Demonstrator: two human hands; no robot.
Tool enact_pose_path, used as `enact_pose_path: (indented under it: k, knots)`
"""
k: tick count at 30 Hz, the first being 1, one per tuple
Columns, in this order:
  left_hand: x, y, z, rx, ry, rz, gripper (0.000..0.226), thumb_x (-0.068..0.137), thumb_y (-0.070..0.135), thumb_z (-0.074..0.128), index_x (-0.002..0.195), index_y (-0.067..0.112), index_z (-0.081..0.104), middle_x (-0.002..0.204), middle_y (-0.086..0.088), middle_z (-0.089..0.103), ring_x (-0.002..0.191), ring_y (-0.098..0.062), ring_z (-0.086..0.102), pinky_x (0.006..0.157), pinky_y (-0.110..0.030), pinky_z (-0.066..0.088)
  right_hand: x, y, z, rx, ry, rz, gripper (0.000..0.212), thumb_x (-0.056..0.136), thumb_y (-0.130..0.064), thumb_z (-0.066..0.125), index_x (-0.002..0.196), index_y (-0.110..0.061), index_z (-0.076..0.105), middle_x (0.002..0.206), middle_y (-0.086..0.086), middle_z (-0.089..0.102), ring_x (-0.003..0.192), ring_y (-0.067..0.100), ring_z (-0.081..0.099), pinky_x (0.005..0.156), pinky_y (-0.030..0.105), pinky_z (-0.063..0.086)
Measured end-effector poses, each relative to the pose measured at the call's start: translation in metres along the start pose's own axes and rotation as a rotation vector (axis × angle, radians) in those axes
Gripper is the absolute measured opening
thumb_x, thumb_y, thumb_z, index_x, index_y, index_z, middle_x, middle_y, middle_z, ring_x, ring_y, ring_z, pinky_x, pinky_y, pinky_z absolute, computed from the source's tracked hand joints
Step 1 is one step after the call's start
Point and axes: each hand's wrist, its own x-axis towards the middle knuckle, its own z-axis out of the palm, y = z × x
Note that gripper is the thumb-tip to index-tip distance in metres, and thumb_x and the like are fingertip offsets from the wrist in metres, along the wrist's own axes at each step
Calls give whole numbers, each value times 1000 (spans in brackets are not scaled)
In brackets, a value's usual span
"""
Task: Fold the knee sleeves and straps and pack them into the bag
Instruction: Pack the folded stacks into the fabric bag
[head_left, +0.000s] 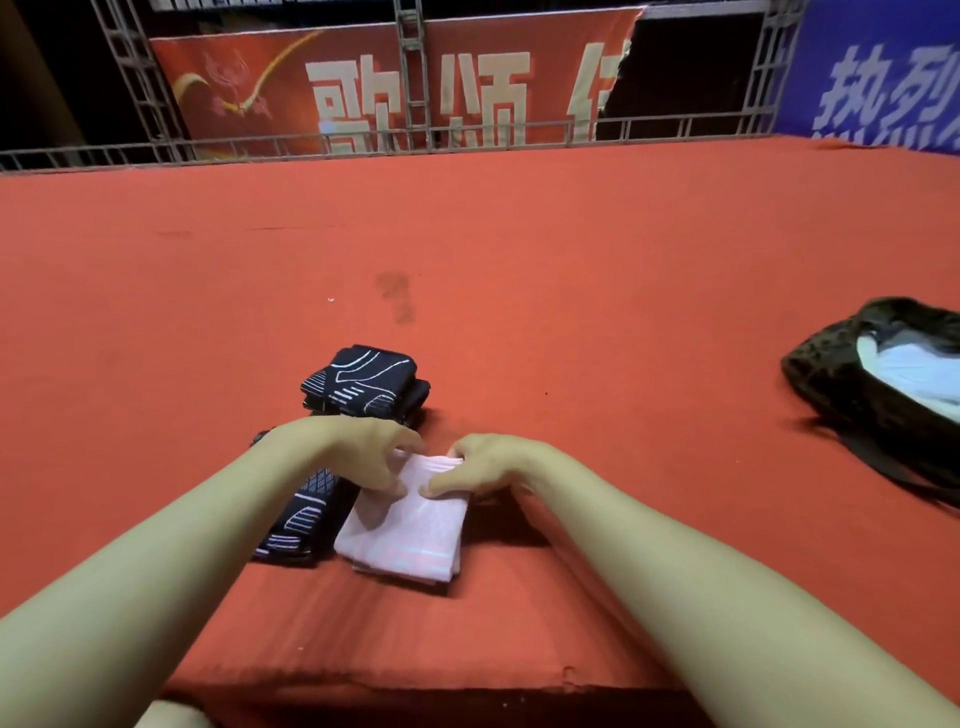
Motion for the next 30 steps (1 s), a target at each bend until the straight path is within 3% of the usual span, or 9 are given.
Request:
enact_pose_path:
  k: [5, 8, 11, 15, 18, 20, 22, 25, 30]
  knots:
    - [4, 3, -13, -164, 110, 63, 71, 87, 57, 76, 146, 27, 50, 138, 6, 61, 118, -13, 60, 106, -31, 46, -21, 27, -17, 342, 37, -63, 59, 68, -45, 78, 113, -8, 66, 111, 14, 75, 91, 26, 68, 82, 47, 55]
    - [9, 19, -18, -350, 131, 55, 80, 80, 71, 75, 143, 29, 51, 132, 8, 65, 114, -14, 67, 104, -34, 52, -43, 56, -35, 550, 61, -92, 47, 76, -31, 80, 115, -14, 61, 112, 12, 74, 98, 27, 72, 89, 48, 57]
    - [20, 45, -20, -793, 36, 147, 68, 82, 60, 82, 137, 29, 56, 129, 2, 70, 109, -19, 74, 97, -43, 60, -75, 81, -57, 708, 75, -138, 25, 95, -13, 72, 117, -17, 61, 110, 10, 70, 97, 25, 68, 90, 48, 54]
    - [40, 102, -33, -1011, -42, 297, 44, 95, 42, 70, 136, 28, 61, 130, 2, 73, 117, -20, 71, 99, -41, 56, -115, 113, -86, 756, 190, -127, 25, 97, -13, 70, 121, -14, 63, 103, 7, 71, 94, 22, 68, 86, 46, 56]
    - [64, 152, -47, -1092, 66, 335, 38, 98, 41, 67, 130, 20, 63, 121, 0, 73, 104, -15, 73, 87, -38, 57, -141, 140, -100, 775, 352, -74, 19, 97, -24, 72, 114, -17, 66, 95, 3, 71, 86, 18, 66, 74, 37, 57]
    - [77, 184, -56, -1116, 153, 368, 49, 95, 48, 72, 130, 15, 60, 123, -8, 70, 103, -19, 73, 81, -41, 55, -160, 159, -108, 838, 473, -54, 23, 98, -25, 71, 118, -14, 70, 94, 3, 72, 83, 16, 68, 68, 33, 60]
    - [90, 218, -65, -1177, 197, 404, 62, 88, 53, 76, 131, 13, 56, 129, -14, 68, 104, -24, 72, 80, -43, 56, -181, 180, -117, 959, 562, -51, 30, 98, -25, 70, 123, -10, 70, 101, 6, 75, 91, 20, 70, 77, 36, 60]
    - [106, 269, -82, -1352, 203, 440, 34, 100, 34, 68, 124, 14, 56, 124, -15, 70, 96, -20, 72, 83, -42, 56, -212, 210, -133, 1205, 595, -62, 40, 95, -24, 73, 130, -5, 67, 118, 11, 75, 112, 30, 71, 98, 48, 57]
    - [120, 352, -114, -1383, 109, 549, 20, 106, 33, 59, 115, 16, 59, 98, 0, 74, 83, -16, 72, 73, -37, 57, -252, 253, -161, 1251, 790, -111, 42, 94, -7, 69, 135, -11, 61, 125, 16, 73, 117, 32, 70, 102, 52, 55]
